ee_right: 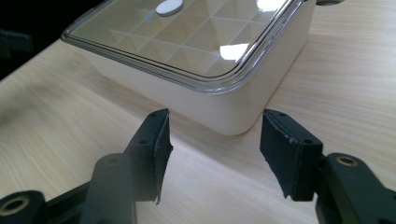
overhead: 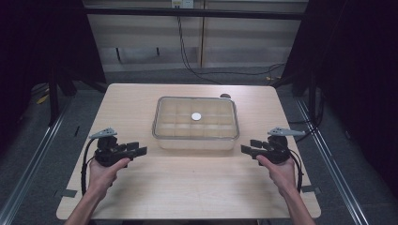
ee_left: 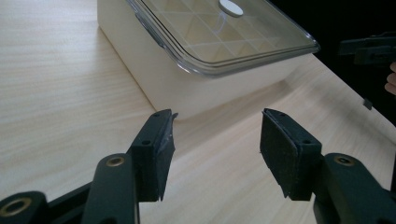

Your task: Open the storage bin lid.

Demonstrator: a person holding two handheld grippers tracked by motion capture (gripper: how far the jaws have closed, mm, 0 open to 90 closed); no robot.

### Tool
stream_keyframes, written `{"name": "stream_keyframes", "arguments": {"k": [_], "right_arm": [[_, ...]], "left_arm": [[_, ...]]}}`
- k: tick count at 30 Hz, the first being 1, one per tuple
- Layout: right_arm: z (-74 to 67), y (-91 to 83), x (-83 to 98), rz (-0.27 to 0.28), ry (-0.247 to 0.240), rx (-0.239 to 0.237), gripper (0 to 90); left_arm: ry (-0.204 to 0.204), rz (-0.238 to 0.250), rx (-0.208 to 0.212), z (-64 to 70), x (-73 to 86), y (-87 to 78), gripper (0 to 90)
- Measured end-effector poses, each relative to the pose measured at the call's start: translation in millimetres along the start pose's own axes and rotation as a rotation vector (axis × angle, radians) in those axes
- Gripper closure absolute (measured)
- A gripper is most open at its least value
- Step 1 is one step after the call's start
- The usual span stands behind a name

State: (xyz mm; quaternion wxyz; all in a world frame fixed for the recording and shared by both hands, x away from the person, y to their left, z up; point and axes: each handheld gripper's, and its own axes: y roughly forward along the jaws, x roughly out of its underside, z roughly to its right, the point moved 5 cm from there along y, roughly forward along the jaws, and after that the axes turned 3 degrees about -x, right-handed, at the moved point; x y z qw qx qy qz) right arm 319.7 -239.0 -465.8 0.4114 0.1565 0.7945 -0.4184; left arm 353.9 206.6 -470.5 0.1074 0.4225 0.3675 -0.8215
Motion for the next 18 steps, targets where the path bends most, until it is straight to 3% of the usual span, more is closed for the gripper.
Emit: {"name": "stream_keyframes", "arguments": {"k": [3,7,9,14,16,18], "right_arm": [[5.5,0.9,-9.7,-0.012,0.001,-0.004,42.1],[10.1,3.1,-23.9,0.005,-0.002,-0.016,42.3],[12.2,5.6,-28.9,0.008,-0.009,-0.013,40.0],[20.2,13.1,-41.3,0.028,-0.003,-0.013,39.2],[25.4,17.1,-46.0,0.015,0.001,-0.014,39.0],[29.6,19.6,-51.7,0.016,0.018,-0.033,38.7]], "left_arm": [[0.000,0.015,-0.001,-3.2,-6.1,-0.9,45.1],[0.038,-0.011,-0.065,-9.1,-13.8,-0.2,45.7],[0.041,-0.024,-0.054,-10.2,-16.8,0.8,47.9],[0.064,-0.050,-0.080,-13.4,-25.7,5.4,49.1],[0.054,-0.040,-0.105,-15.0,-29.7,7.3,47.6],[0.053,-0.030,-0.101,-15.8,-33.1,8.6,45.1]]}}
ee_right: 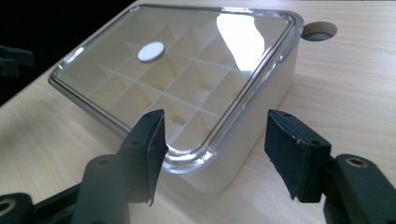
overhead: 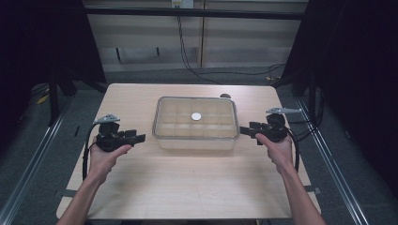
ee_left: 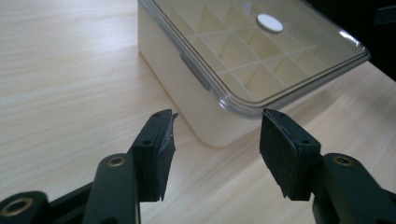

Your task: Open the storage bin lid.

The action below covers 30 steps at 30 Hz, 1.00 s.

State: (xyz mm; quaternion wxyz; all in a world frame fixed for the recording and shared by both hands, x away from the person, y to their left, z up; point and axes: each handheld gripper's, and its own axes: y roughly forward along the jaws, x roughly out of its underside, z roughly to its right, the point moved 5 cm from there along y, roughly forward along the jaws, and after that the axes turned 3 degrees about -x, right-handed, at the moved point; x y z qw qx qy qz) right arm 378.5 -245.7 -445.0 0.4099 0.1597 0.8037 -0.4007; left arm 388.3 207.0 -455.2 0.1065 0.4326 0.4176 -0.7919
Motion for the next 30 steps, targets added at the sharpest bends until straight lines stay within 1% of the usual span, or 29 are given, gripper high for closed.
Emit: {"name": "stream_keyframes", "arguments": {"k": [1,2,3,4,5,6,7,8,9,10,11,12,13,14,15,17,18,23,25,26,27,28,29,30], "right_arm": [[0.2,0.7,-2.9,0.000,-0.003,-0.002,38.8],[-0.8,2.0,-8.3,-0.005,-0.008,-0.003,39.8],[-0.8,2.0,-8.3,-0.005,-0.008,-0.003,39.8],[-3.4,3.5,-13.4,0.001,-0.007,-0.027,40.4],[-3.4,3.5,-13.4,0.001,-0.007,-0.027,40.4],[-4.3,5.8,-18.0,0.000,-0.012,-0.029,39.8],[-4.3,5.8,-18.0,0.000,-0.012,-0.029,39.8],[-3.8,7.1,-20.3,0.000,-0.015,-0.025,39.4],[-3.0,8.8,-22.2,0.000,-0.014,-0.030,39.3],[-1.9,10.7,-24.1,-0.002,-0.010,-0.023,39.2],[-0.4,13.0,-25.7,-0.008,-0.016,-0.020,39.1],[2.2,18.3,-28.9,-0.031,-0.020,-0.006,38.6],[2.2,18.3,-28.9,-0.031,-0.020,-0.006,38.6],[5.1,23.8,-32.7,-0.051,-0.024,0.002,38.5],[5.1,23.8,-32.7,-0.051,-0.024,0.002,38.5],[6.9,28.3,-37.1,-0.059,-0.024,0.004,38.5],[8.9,32.5,-40.4,-0.071,-0.031,0.002,38.5],[14.6,37.8,-46.7,-0.078,-0.029,0.008,38.8],[18.1,41.3,-48.2,-0.096,-0.024,0.005,39.6],[19.6,43.1,-49.1,-0.105,-0.017,0.003,39.6],[21.2,45.0,-50.3,-0.113,-0.018,0.011,39.6],[23.4,48.7,-52.6,-0.117,-0.015,0.017,39.6],[23.4,48.7,-52.6,-0.117,-0.015,0.017,39.6],[24.6,52.4,-55.0,-0.133,-0.008,0.017,39.6]], "left_arm": [[-0.002,-0.003,-0.007,-0.5,-1.1,1.0,45.0],[-0.016,-0.004,-0.005,-1.8,-4.0,2.7,42.5],[-0.016,-0.004,-0.005,-1.8,-4.0,2.7,41.6],[-0.025,0.002,0.007,-2.8,-5.8,3.6,41.7],[-0.024,0.006,0.007,-4.1,-7.6,4.3,41.7],[-0.033,0.004,0.020,-6.8,-11.3,5.1,42.9],[-0.033,0.004,0.020,-6.8,-11.3,5.1,43.5],[-0.033,-0.013,0.016,-7.4,-12.6,6.5,43.5],[-0.024,-0.024,0.007,-8.2,-14.1,7.3,43.5],[-0.022,-0.028,0.004,-8.3,-15.8,7.8,43.5],[-0.023,-0.027,0.012,-8.3,-17.6,8.1,44.2],[-0.021,-0.034,-0.017,-10.7,-21.9,9.4,44.5],[-0.021,-0.034,-0.017,-10.7,-21.9,9.4,42.4],[-0.025,-0.034,-0.028,-12.5,-24.6,10.0,41.4],[-0.027,-0.027,-0.030,-14.4,-27.5,10.9,41.4],[-0.018,-0.042,-0.043,-16.6,-31.4,14.2,41.4],[-0.011,-0.051,-0.043,-17.2,-33.0,15.8,41.4],[-0.004,-0.069,-0.019,-17.7,-41.6,24.4,41.4],[-0.026,-0.072,0.001,-16.9,-44.5,28.4,41.2],[-0.027,-0.077,0.011,-16.4,-45.7,30.5,40.4],[-0.035,-0.075,0.009,-15.5,-47.1,33.2,40.2],[-0.034,-0.082,0.020,-15.1,-48.8,35.2,40.1],[-0.037,-0.082,0.031,-14.0,-50.9,37.4,40.1],[-0.036,-0.088,0.032,-14.1,-52.8,39.3,40.0]]}}
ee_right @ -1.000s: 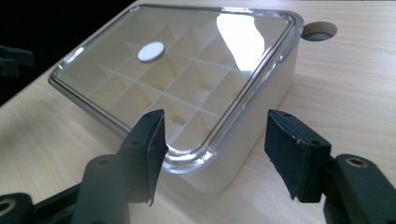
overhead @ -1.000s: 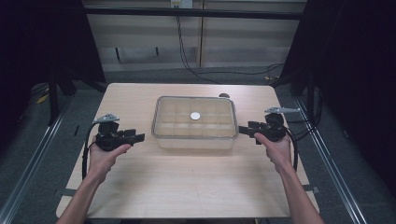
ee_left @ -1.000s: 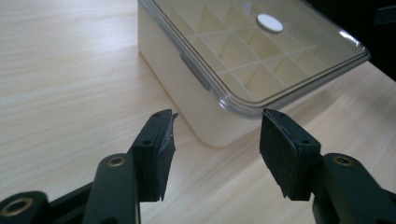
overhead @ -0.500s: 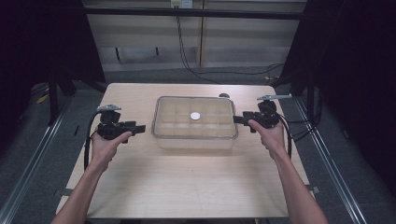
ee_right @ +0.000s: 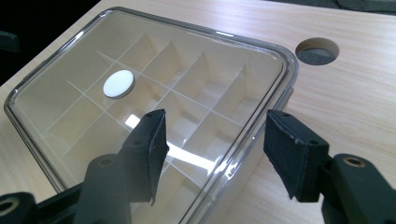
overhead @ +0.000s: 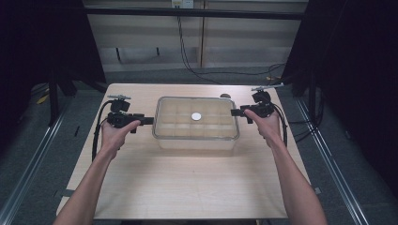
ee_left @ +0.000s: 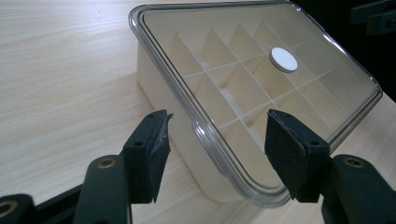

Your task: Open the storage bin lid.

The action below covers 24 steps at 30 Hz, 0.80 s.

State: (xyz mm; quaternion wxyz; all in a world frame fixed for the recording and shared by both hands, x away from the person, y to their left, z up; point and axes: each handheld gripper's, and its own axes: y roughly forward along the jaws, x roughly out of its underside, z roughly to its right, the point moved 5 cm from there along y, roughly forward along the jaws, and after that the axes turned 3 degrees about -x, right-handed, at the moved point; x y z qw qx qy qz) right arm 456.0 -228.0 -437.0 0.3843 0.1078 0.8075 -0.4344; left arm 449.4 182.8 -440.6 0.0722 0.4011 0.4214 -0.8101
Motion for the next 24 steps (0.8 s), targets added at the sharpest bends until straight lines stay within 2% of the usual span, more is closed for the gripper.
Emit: {"name": "stream_keyframes", "arguments": {"k": [5,7,13,17,18,24], "right_arm": [[3.2,4.6,-5.7,-0.007,0.007,0.013,38.7],[6.1,7.2,-6.3,-0.012,-0.023,0.058,37.3],[13.6,18.9,-7.4,-0.042,0.007,0.052,33.9],[21.1,25.2,-6.2,-0.050,0.038,0.057,39.0],[26.1,27.5,-4.4,-0.039,0.069,0.049,39.0],[30.1,34.6,-0.2,-0.070,0.079,0.044,39.8]], "left_arm": [[-0.011,-0.037,-0.005,1.4,-6.6,8.5,39.2],[-0.004,-0.041,-0.009,2.3,-6.1,11.3,39.2],[-0.005,-0.056,-0.012,1.0,-1.6,21.8,36.5],[-0.014,-0.057,-0.005,2.0,-0.5,26.1,35.9],[-0.014,-0.066,-0.010,1.4,0.2,28.0,36.0],[-0.025,-0.072,-0.012,0.7,6.9,27.9,41.2]]}}
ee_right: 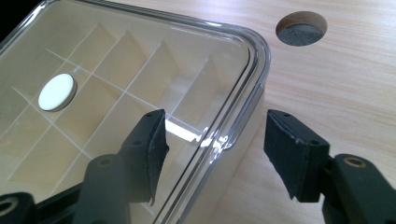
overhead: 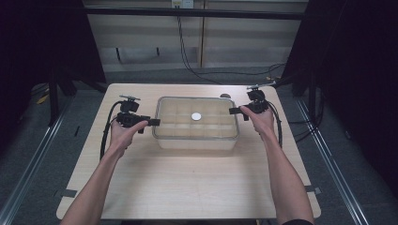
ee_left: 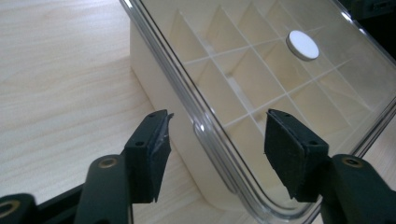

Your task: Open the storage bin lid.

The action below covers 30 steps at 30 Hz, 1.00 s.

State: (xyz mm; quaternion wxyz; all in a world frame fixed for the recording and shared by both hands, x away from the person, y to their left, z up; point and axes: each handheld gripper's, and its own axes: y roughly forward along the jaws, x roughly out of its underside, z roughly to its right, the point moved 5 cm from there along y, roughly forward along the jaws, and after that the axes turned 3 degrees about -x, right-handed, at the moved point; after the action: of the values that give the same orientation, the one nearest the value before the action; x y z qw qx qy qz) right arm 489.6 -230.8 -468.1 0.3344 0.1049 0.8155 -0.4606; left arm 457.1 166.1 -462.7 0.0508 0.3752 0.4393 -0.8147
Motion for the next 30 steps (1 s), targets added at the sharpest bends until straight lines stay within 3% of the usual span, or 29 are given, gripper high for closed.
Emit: {"name": "stream_keyframes", "arguments": {"k": [6,8,10,15,20,24,30], "right_arm": [[-1.8,5.3,-0.1,-0.008,0.012,-0.026,40.8],[-1.8,6.3,-0.2,-0.007,0.017,-0.021,41.2],[-0.7,7.9,-0.2,-0.005,0.028,-0.017,42.9],[-0.1,12.3,-0.4,-0.002,0.039,-0.034,41.3],[-1.6,14.1,0.4,0.000,0.038,-0.033,39.0],[-1.3,15.3,1.6,0.005,0.051,-0.055,38.2],[-1.6,18.1,0.6,0.000,0.041,-0.051,33.3]], "left_arm": [[-0.019,-0.001,0.002,-3.2,6.5,2.2,42.4],[-0.018,0.007,-0.017,-4.0,5.7,2.9,42.0],[-0.030,0.003,-0.002,-4.0,4.6,4.2,45.5],[-0.031,-0.003,0.004,-3.0,2.8,6.1,45.6],[-0.031,-0.001,0.042,2.8,3.3,12.5,44.5],[-0.030,-0.004,0.038,5.4,2.4,14.2,45.5],[-0.032,-0.008,0.049,4.7,2.5,13.5,46.6]]}}
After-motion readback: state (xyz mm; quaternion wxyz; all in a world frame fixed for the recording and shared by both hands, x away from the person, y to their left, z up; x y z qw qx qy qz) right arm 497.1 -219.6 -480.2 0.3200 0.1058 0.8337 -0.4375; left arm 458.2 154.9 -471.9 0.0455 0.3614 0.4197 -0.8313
